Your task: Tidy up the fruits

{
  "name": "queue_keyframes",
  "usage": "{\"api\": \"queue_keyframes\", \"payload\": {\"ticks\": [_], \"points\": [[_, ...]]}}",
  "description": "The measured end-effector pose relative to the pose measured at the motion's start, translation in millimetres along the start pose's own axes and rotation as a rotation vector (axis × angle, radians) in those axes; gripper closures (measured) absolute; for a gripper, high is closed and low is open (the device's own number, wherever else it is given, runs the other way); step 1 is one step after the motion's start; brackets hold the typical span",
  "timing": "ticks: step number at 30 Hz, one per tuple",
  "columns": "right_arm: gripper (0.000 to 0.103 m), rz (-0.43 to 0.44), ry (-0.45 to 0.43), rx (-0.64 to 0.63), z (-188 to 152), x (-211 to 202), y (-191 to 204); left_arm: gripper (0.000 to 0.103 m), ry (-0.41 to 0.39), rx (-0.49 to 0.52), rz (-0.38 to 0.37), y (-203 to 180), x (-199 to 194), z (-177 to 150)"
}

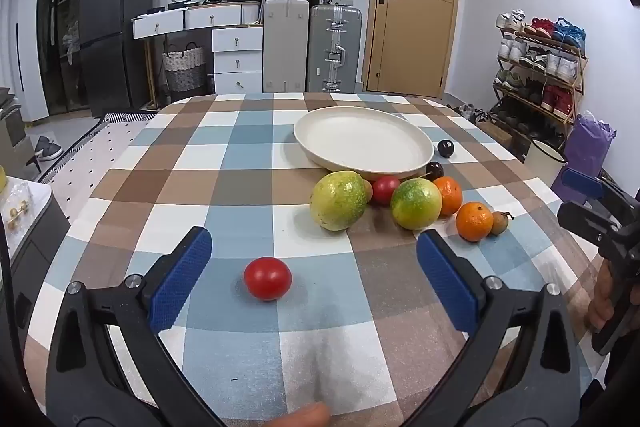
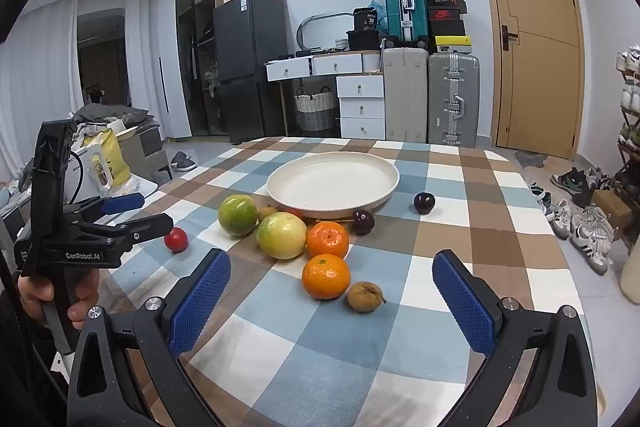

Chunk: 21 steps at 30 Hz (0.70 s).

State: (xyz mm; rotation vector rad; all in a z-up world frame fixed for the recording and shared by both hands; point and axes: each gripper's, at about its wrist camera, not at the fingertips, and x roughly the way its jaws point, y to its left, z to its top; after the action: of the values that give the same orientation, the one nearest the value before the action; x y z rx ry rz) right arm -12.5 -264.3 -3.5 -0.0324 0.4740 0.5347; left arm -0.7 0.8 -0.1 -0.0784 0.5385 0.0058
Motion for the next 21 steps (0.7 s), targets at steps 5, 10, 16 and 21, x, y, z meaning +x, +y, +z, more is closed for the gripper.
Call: {"api": "queue_keyframes", "payload": {"ticks": [5,10,16,21], "points": [[0.000,-0.002,0.000,-0.002,0.1,0.1,-0.3,0.001,0.007,0.004,0.000,0.1,-1.2,-0.3],[0.000,-0.002,0.001,-0.002,0.1,0.3,-0.5,0.001,0.016,0.002,-0.002,1.0,0.1,0.2],[0.000,-0.002,0.001,-0.002,0.2,0.3,-0.6,0.001,0.018,0.001,0.002,0.1,0.4,0.2],[0.000,0.000,0.000,-0.003,0.2,0.4,-0.3,0.001,0.019,0.002,0.001,0.3,0.5,0.2]]}}
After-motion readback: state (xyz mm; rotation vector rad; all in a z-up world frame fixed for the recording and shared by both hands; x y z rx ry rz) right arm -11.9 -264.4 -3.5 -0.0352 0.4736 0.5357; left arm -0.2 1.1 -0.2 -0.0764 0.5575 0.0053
